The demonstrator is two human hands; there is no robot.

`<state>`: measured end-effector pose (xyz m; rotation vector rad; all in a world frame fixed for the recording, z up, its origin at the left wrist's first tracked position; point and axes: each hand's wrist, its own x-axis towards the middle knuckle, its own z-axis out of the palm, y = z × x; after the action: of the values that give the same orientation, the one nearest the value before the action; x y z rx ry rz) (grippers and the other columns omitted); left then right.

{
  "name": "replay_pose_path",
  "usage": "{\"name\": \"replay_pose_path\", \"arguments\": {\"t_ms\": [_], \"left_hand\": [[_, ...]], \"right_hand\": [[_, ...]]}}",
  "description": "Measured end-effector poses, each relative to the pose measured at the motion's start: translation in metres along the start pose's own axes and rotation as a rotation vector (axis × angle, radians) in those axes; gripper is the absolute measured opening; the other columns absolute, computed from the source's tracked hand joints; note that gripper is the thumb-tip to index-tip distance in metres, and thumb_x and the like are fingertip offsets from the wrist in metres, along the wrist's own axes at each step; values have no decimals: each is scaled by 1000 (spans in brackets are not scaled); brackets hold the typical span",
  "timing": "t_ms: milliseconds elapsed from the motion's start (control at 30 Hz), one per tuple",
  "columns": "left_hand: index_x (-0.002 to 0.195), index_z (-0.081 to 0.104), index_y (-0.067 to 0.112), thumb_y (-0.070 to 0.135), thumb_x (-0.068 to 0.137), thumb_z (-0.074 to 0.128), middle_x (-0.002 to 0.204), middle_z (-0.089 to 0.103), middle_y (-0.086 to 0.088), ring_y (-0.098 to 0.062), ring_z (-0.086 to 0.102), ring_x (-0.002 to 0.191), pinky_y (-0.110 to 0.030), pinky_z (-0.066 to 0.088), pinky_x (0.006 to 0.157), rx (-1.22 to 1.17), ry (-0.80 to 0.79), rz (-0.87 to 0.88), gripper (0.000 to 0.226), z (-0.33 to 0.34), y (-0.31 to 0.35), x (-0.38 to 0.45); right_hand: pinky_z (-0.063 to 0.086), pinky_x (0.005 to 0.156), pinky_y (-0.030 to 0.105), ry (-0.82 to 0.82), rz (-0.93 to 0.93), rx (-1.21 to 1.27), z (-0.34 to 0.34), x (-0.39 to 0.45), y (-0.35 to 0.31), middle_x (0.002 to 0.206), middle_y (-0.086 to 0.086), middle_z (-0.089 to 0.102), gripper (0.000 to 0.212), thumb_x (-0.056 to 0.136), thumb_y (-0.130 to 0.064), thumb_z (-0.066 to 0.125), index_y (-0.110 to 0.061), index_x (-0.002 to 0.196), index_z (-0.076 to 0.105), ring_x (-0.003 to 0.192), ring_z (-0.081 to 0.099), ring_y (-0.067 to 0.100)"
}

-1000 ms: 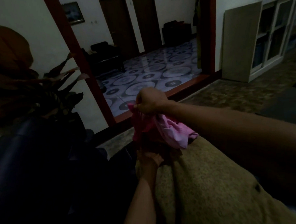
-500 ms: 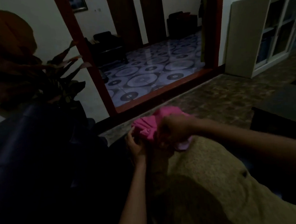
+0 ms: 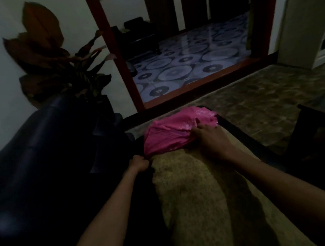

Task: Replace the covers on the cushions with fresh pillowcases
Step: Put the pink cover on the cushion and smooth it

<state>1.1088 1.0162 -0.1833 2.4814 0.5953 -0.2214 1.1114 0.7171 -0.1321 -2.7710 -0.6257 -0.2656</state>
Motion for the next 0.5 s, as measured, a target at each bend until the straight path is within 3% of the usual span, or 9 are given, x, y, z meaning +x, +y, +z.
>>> {"name": "replay_pose_path", "arguments": {"t_ms": [67, 200, 300, 367, 433, 500], "left_hand": [[114, 70, 3, 13, 93, 55, 120, 68, -17, -32, 62, 115, -27, 46, 94, 21, 34, 52, 28, -14, 13, -4], [118, 69, 24, 14, 87, 66, 119, 69, -1, -19, 64, 113, -29, 48, 100, -306, 185, 269, 32, -26, 33, -12], [118, 70, 28, 22, 90, 72, 123, 67, 5, -10, 61, 114, -26, 46, 102, -366, 139, 466, 29, -17, 51, -36], [101, 75, 23, 29, 84, 80, 107, 72, 7, -6, 64, 100, -22, 48, 92, -246, 118, 521, 18, -4, 55, -52], [84, 73, 20, 26, 82, 82, 88, 73, 4, -5, 63, 83, -21, 47, 79, -193, 165, 533, 10, 9, 48, -67], [77, 70, 21, 26, 84, 79, 82, 73, 1, -3, 60, 75, -20, 45, 72, -178, 181, 439, 13, 13, 36, -84]], "right_hand": [[42, 77, 40, 85, -28, 33, -14, -3, 0, 111, 4, 67, 30, 87, -46, 65, -24, 108, 67, 100, 65, 28], [45, 81, 37, 43, -189, 143, -34, -14, 3, 95, -3, 64, 23, 77, -21, 58, -20, 96, 70, 89, 59, 19], [44, 82, 33, -129, -231, 253, -22, -31, 7, 110, -5, 61, 36, 75, -17, 61, -21, 109, 69, 99, 53, 12], [47, 87, 34, -161, -176, 388, -9, -33, 15, 116, -4, 59, 43, 74, -24, 57, -25, 115, 68, 106, 56, 16], [47, 86, 32, -82, -97, 459, -4, -27, 26, 122, -3, 58, 41, 79, -24, 64, -30, 120, 65, 110, 59, 19], [42, 93, 36, 40, 20, 376, -2, -20, 37, 134, 1, 51, 56, 80, -29, 71, -33, 133, 56, 122, 51, 23]]}}
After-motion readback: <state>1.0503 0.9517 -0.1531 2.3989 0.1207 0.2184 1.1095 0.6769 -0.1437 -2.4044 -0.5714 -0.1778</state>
